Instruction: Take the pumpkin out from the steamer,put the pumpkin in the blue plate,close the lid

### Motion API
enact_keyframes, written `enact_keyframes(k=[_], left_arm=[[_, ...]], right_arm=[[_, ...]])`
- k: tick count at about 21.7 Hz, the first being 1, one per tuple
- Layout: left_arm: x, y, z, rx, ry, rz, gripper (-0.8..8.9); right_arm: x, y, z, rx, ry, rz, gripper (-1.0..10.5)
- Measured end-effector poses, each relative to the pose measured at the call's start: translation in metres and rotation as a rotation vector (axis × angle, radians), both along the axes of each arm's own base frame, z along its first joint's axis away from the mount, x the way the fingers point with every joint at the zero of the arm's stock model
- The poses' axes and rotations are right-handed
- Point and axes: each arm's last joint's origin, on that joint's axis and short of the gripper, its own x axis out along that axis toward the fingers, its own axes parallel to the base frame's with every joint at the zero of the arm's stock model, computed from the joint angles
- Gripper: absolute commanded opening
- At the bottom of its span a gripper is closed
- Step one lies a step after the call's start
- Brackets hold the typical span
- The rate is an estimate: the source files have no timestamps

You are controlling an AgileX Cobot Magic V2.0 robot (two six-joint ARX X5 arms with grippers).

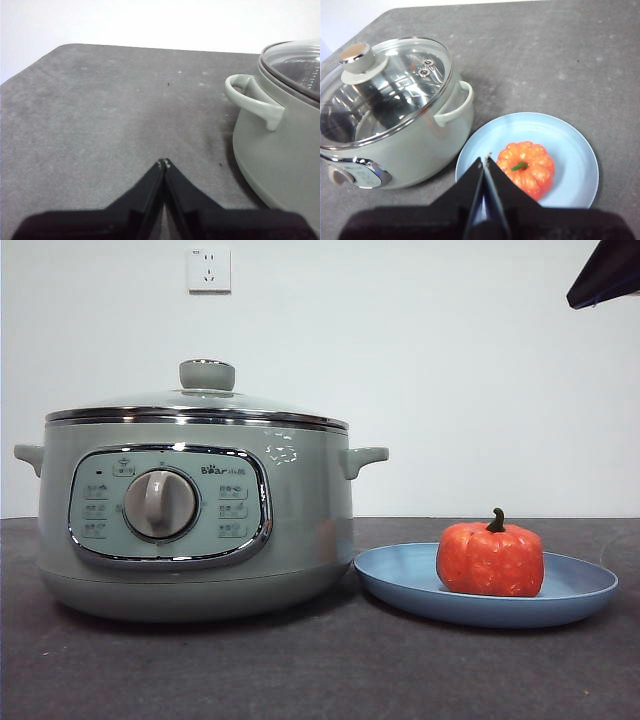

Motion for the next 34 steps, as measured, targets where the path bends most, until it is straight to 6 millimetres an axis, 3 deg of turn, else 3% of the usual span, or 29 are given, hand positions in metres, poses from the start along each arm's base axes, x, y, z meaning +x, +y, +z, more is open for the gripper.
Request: enact_keyframes(k=[11, 16, 19, 24, 30, 34], left_arm=[[0.000, 0.000, 0.000, 0.000, 0.000, 0.000, -0.03], [0.000, 0.000, 0.000, 0.000, 0.000, 0.000, -0.03], [0.000, 0.000, 0.000, 0.000, 0.000, 0.000, -0.03], [0.000, 0.000, 0.000, 0.000, 0.000, 0.000, -0.03], [0.000, 0.000, 0.000, 0.000, 0.000, 0.000, -0.03], [0.000, 0.000, 0.000, 0.000, 0.000, 0.000, -0.03]], right_arm=[[-0.004, -0.003, -0.002, -0.024, 0.022, -0.003, -0.2], [-0.036, -0.038, -0.001, -0.051, -0.280, -0.063, -0.2], [-0.039, -0.054, -0.033, -0.061, -0.417, -0.184, -0.2], [-0.031, -0.060, -0.081, -0.070, -0.394, -0.187, -0.2], [-0.024, -0.061, -0.116, -0.090, -0.310, -0.194, -0.2], [-0.022, -0.061, -0.129, -0.093, -0.274, -0.192, -0.2]])
